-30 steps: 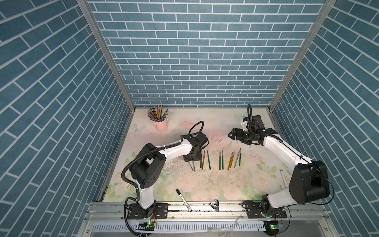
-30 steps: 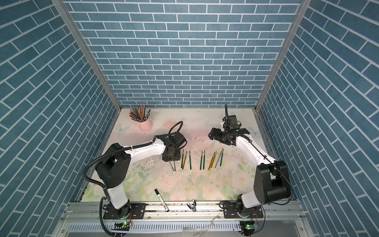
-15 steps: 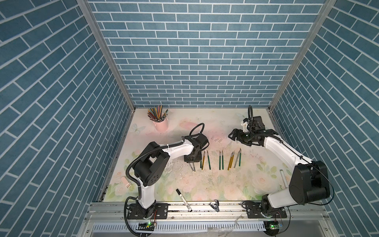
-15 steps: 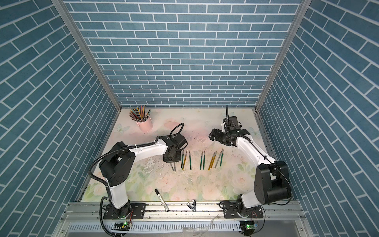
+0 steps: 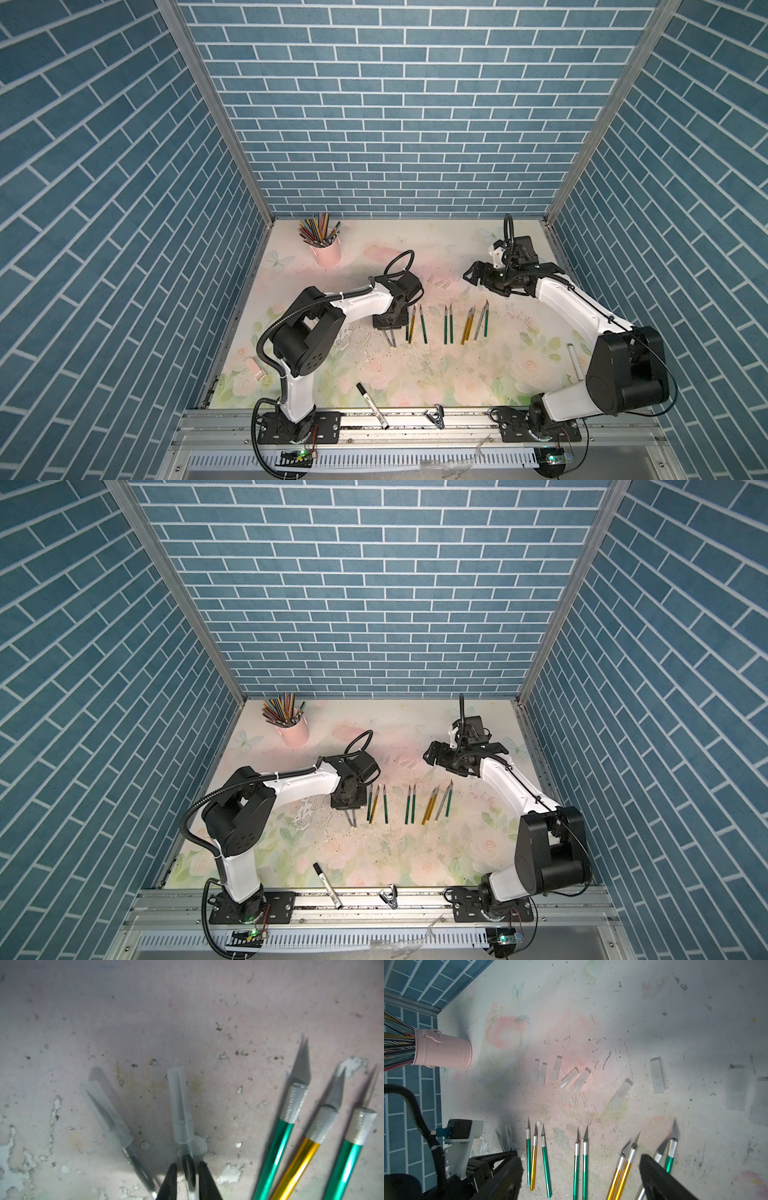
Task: Remove protective caps from carving knives
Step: Pick up the carving knife from the center of the board.
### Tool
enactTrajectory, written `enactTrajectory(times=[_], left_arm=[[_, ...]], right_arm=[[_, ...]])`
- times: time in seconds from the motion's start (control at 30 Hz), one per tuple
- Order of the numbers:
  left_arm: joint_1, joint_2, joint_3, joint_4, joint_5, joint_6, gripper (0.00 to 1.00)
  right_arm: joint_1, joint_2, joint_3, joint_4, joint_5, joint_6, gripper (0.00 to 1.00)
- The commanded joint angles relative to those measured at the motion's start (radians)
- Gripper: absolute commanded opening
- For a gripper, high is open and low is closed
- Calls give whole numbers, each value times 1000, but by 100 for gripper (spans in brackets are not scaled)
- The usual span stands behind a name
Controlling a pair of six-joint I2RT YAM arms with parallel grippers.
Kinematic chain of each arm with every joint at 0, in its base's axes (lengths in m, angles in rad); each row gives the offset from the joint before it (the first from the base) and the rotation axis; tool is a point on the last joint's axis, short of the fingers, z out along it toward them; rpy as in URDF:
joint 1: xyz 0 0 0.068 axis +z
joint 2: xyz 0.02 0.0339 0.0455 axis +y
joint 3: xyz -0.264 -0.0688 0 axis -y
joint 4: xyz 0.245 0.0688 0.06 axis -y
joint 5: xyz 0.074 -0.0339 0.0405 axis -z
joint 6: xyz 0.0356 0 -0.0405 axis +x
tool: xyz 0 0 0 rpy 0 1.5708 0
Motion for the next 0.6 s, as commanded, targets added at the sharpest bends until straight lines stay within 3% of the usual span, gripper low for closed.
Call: enactTrajectory(times=[0.0,0.27,0.57], left_arm=[[2,57,-15,-2,-5,-1,14],[2,18,7,-17,-18,28,6],[2,-70,37,-4,-6,92,4]], right_arm=[[-7,-21,-5,9,-22,3,89],[-8,-13,20,-24,-13,-6,88],[-9,-3,46,-19,-43,7,86]])
